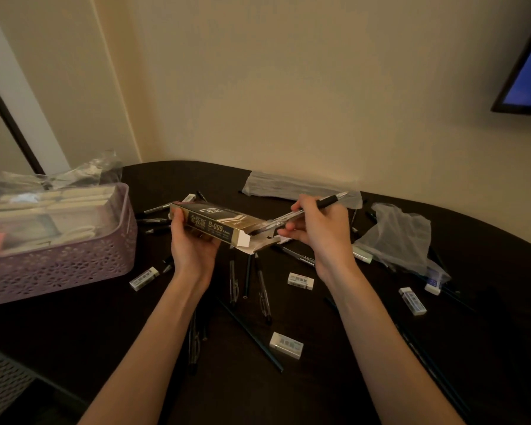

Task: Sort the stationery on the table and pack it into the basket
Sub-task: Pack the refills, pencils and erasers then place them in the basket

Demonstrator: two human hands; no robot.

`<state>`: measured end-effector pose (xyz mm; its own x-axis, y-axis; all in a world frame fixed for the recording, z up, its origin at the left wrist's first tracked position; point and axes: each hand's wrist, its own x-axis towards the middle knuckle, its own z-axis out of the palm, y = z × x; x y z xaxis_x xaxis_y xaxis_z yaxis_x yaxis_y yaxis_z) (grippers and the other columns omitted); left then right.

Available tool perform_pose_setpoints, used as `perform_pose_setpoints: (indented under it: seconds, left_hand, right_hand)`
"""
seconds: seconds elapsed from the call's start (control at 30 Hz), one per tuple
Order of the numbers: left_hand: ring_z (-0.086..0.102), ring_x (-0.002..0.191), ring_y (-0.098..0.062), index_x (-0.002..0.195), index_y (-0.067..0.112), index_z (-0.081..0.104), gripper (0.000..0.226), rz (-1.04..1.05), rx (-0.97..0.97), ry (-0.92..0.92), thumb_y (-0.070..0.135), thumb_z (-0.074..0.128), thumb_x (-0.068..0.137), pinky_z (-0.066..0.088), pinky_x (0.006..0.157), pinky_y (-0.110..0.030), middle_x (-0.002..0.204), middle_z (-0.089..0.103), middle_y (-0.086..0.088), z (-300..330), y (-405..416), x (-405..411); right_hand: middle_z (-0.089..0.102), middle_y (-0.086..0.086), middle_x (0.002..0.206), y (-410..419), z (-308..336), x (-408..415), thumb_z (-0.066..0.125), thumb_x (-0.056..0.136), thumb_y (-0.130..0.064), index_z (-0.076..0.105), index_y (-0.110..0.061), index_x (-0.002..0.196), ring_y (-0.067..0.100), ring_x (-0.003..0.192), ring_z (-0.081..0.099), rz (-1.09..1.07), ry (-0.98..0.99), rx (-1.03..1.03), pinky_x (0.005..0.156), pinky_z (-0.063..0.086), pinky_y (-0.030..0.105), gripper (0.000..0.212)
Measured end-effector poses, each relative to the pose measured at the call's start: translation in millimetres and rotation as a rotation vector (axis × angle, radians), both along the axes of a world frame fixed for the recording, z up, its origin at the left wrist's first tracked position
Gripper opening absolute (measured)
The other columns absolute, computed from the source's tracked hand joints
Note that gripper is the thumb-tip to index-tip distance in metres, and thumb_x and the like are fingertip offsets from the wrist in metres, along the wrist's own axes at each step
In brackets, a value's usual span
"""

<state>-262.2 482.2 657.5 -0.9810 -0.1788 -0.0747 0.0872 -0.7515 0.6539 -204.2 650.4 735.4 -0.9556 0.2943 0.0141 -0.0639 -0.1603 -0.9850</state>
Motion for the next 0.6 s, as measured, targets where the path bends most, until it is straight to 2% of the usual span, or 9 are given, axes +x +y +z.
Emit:
perform_pose_setpoints:
  seconds: [0.1, 0.23, 0.4, 0.47, 0.53, 0.6]
  left_hand:
    - [0.058, 0.120, -0.027, 0.142, 0.018, 0.039, 0.048, -0.009, 0.022, -0.023, 0.042, 0.038, 0.101, 0.049, 0.099, -0.043, 0.132, 0.057, -0.013, -0.6, 2.2, 0.1]
    - [0.059, 0.119, -0.027, 0.139, 0.013, 0.042, 0.048, -0.001, 0.104, -0.043, 0.042, 0.037, 0.102, 0.055, 0.083, -0.035, 0.130, 0.058, -0.014, 0.2, 2.4, -1.0]
    - [0.058, 0.119, -0.029, 0.141, 0.013, 0.039, 0.051, -0.008, 0.124, -0.037, 0.044, 0.038, 0.101, 0.055, 0.085, -0.037, 0.133, 0.055, -0.016, -2.8, -0.2, -3.7]
    - [0.059, 0.118, -0.028, 0.141, 0.014, 0.039, 0.050, -0.021, 0.129, -0.045, 0.044, 0.039, 0.100, 0.055, 0.084, -0.037, 0.133, 0.056, -0.016, -2.2, -0.1, -4.3]
    - [0.060, 0.117, -0.028, 0.140, 0.014, 0.041, 0.050, -0.045, 0.132, -0.053, 0.044, 0.040, 0.100, 0.055, 0.083, -0.037, 0.132, 0.057, -0.016, -1.4, 1.6, -3.9]
    - [0.061, 0.116, -0.029, 0.139, 0.014, 0.042, 0.050, -0.077, 0.135, -0.074, 0.044, 0.042, 0.099, 0.055, 0.084, -0.038, 0.131, 0.057, -0.016, -0.8, 4.8, -2.7]
  right_hand:
    - [0.062, 0.009, 0.065, -3.4, -1.7, 1.6, 0.058, 0.094, -0.015, 0.065, -0.002, 0.088, 0.012, 0.056, 0.065, 0.030, -0.011, -0.019, 0.060, 0.060, 0.026, 0.016]
    - [0.070, 0.010, 0.077, -3.2, -1.1, 4.3, 0.067, 0.088, -0.013, 0.069, -0.004, 0.095, 0.013, 0.064, 0.069, 0.080, 0.025, -0.006, 0.063, 0.059, 0.023, 0.011]
    - [0.074, 0.008, 0.091, -3.0, 5.5, 6.7, 0.069, 0.084, -0.004, 0.074, -0.007, 0.092, 0.019, 0.086, 0.073, 0.220, 0.009, -0.053, 0.083, 0.058, 0.028, 0.010]
    - [0.074, 0.009, 0.092, -0.7, 6.2, 6.5, 0.068, 0.084, -0.001, 0.074, -0.007, 0.095, 0.018, 0.088, 0.073, 0.253, -0.016, -0.024, 0.086, 0.056, 0.029, 0.013]
    - [0.074, 0.008, 0.091, 0.0, 6.4, 7.1, 0.068, 0.084, -0.002, 0.074, -0.009, 0.096, 0.014, 0.084, 0.072, 0.226, -0.020, 0.074, 0.080, 0.056, 0.022, 0.015]
    - [0.070, 0.001, 0.091, -1.7, 4.3, 6.9, 0.071, 0.083, -0.006, 0.073, -0.014, 0.095, 0.005, 0.080, 0.066, 0.128, 0.028, 0.275, 0.065, 0.050, 0.007, 0.014]
